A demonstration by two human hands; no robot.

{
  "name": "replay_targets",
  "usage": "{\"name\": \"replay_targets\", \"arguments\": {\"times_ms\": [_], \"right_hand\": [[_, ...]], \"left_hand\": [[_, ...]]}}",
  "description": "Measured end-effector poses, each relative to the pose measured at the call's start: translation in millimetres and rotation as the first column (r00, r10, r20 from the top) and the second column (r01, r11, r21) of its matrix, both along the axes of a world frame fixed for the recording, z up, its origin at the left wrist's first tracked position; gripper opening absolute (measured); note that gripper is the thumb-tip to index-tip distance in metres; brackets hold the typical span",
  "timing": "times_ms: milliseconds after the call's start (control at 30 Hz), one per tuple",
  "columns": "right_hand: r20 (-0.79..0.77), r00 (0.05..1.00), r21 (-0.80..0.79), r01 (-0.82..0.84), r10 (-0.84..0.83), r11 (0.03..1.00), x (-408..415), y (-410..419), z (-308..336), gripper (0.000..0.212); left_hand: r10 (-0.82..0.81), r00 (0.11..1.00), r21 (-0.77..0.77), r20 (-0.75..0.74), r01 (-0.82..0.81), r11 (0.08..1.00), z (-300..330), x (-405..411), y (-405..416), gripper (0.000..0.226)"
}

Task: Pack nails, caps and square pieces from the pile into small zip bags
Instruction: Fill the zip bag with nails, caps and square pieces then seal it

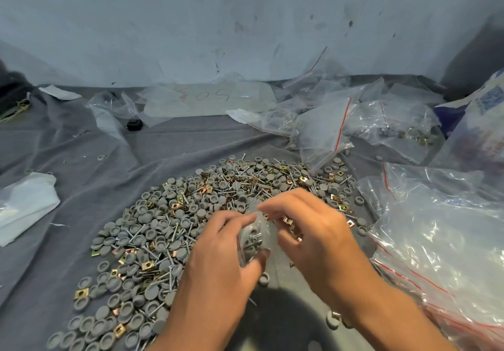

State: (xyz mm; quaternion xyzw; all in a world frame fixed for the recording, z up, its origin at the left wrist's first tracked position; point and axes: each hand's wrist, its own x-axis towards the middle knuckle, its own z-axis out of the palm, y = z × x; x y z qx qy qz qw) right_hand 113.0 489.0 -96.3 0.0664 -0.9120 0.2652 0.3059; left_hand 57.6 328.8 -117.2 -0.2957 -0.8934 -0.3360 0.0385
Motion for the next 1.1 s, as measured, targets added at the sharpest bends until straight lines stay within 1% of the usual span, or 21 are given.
{"name": "replay_targets", "arguments": {"times_ms": [67, 167, 233, 300, 333, 367, 433, 500, 567, 600, 667, 767, 867, 933, 1000, 1100], "right_hand": [[0.013, 0.995, -0.047, 0.103, -0.103, 0.994, 0, 16, -2, 0.04], [0.173, 0.956, -0.091, 0.254, -0.236, 0.963, 0, 41, -10, 0.028], [0.321, 0.887, -0.007, 0.353, -0.332, 0.936, 0, 55, -18, 0.022], [0.443, 0.789, 0.136, 0.41, -0.425, 0.902, -1, 62, -24, 0.024], [0.476, 0.754, 0.191, 0.414, -0.453, 0.89, -2, 63, -27, 0.026], [0.493, 0.734, 0.224, 0.411, -0.466, 0.884, -3, 63, -29, 0.028], [0.496, 0.743, 0.226, 0.39, -0.45, 0.893, -5, 62, -34, 0.028], [0.443, 0.799, 0.187, 0.363, -0.408, 0.913, -9, 59, -36, 0.027], [0.38, 0.846, 0.199, 0.32, -0.374, 0.926, -14, 53, -38, 0.026], [0.368, 0.853, 0.224, 0.306, -0.371, 0.925, -16, 50, -40, 0.027], [0.384, 0.829, 0.27, 0.321, -0.407, 0.908, -20, 44, -44, 0.031], [0.389, 0.788, 0.351, 0.353, -0.478, 0.867, -24, 39, -48, 0.033], [0.4, 0.781, 0.38, 0.335, -0.48, 0.862, -25, 38, -48, 0.031], [0.431, 0.778, 0.338, 0.33, -0.457, 0.881, -24, 41, -46, 0.025], [0.467, 0.773, 0.285, 0.328, -0.429, 0.901, -23, 44, -43, 0.019], [0.487, 0.774, 0.24, 0.327, -0.405, 0.914, -20, 50, -40, 0.017]], "left_hand": [[0.04, 0.999, 0.066, -0.02, -0.038, 0.997, 5, 0, -2, 0.057], [0.135, 0.988, 0.203, -0.069, -0.119, 0.972, 16, 0, -4, 0.052], [0.21, 0.973, 0.338, -0.095, -0.167, 0.926, 24, -1, -7, 0.045], [0.278, 0.952, 0.465, -0.129, -0.19, 0.865, 29, -1, -11, 0.039], [0.306, 0.942, 0.511, -0.139, -0.197, 0.837, 31, -1, -12, 0.037], [0.327, 0.934, 0.543, -0.143, -0.202, 0.815, 32, 0, -13, 0.035], [0.352, 0.919, 0.557, -0.179, -0.2, 0.806, 33, 0, -14, 0.033], [0.325, 0.923, 0.51, -0.204, -0.183, 0.84, 32, 0, -14, 0.033], [0.244, 0.952, 0.401, -0.183, -0.155, 0.903, 29, -1, -13, 0.034], [0.204, 0.966, 0.333, -0.162, -0.141, 0.932, 27, -1, -11, 0.035], [0.149, 0.981, 0.22, -0.124, -0.119, 0.968, 22, 0, -8, 0.036], [0.098, 0.993, 0.09, -0.07, -0.092, 0.992, 14, 0, -4, 0.041], [0.071, 0.997, -0.02, -0.03, -0.071, 0.997, 4, -1, -2, 0.05], [0.077, 0.997, -0.063, -0.024, -0.078, 0.995, 0, -1, 0, 0.053], [0.084, 0.996, -0.068, -0.014, -0.084, 0.994, -3, -1, 0, 0.054], [0.086, 0.996, -0.064, 0.002, -0.086, 0.994, -3, -1, -1, 0.054]]}}
